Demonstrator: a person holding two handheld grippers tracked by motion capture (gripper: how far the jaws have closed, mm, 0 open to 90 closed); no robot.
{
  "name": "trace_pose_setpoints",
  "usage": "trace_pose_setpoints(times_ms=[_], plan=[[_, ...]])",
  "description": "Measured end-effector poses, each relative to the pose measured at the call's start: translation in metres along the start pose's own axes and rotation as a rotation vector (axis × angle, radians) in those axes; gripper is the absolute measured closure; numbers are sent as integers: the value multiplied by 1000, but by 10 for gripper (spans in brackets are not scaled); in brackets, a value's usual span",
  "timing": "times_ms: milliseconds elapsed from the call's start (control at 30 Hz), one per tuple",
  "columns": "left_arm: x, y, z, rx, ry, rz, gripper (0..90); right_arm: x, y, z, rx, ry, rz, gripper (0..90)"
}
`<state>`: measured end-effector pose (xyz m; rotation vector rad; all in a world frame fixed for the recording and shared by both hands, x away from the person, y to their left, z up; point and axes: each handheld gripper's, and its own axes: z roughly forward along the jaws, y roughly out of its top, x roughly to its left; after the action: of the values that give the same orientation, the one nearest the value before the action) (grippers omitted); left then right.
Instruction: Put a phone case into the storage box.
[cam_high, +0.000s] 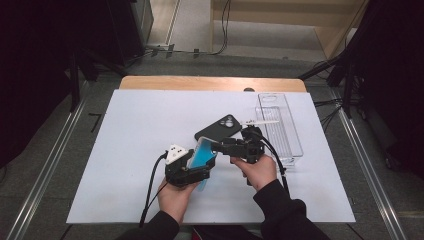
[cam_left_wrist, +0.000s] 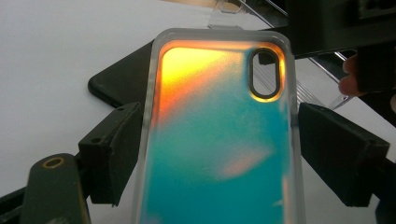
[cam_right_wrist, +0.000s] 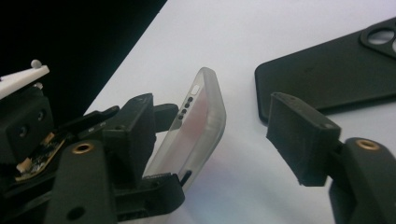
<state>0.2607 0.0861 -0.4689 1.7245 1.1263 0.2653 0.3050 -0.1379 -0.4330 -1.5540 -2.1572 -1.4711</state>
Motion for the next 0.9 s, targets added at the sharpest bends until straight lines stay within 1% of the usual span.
trace_pose_setpoints(times_ms=[100,167,200,233,267,300,367,400,433,467,500,533,567,633,667,733,900], plan=[[-1,-1,1,0,-2,-4,168,-1,-1,4,11,1,24,373],[-3,-2,1,-5,-4,-18,168,-1,-1,6,14,-3,36,395],[-3,-2,1,-5,-4,-18,169,-1,-1,6,14,-3,36,395],[-4,-2,2,-10,-1,-19,168,-2,-1,7,13,6,57,423],[-4,-2,2,-10,-1,-19,169,-2,-1,7,13,6,57,423],[-4,-2,3,-8,0,-18,168,-3,-1,8,11,10,64,450],[-5,-4,4,-8,7,-18,168,-3,-2,9,7,9,76,467],[-6,-4,5,-11,8,-19,169,-4,-2,9,7,14,86,490],[-7,-5,5,-12,7,-25,168,-4,-2,10,9,14,91,503],[-7,-5,5,-12,7,-25,168,-4,-2,10,9,14,91,503],[-8,-5,6,-14,2,-32,168,-4,-3,11,12,7,89,542],[-8,-5,6,-14,2,-32,168,-4,-3,11,12,7,89,542],[-8,-5,6,-17,1,-35,168,-4,-3,12,15,11,94,565],[-9,-5,6,-21,2,-32,168,-4,-5,16,28,24,104,659],[-9,-5,6,-21,2,-35,168,-4,-5,16,28,24,104,659],[-9,-6,6,-26,-3,-39,169,-4,-6,17,23,20,101,718],[-10,-7,6,-26,-4,-35,169,-3,-7,15,8,49,108,763]])
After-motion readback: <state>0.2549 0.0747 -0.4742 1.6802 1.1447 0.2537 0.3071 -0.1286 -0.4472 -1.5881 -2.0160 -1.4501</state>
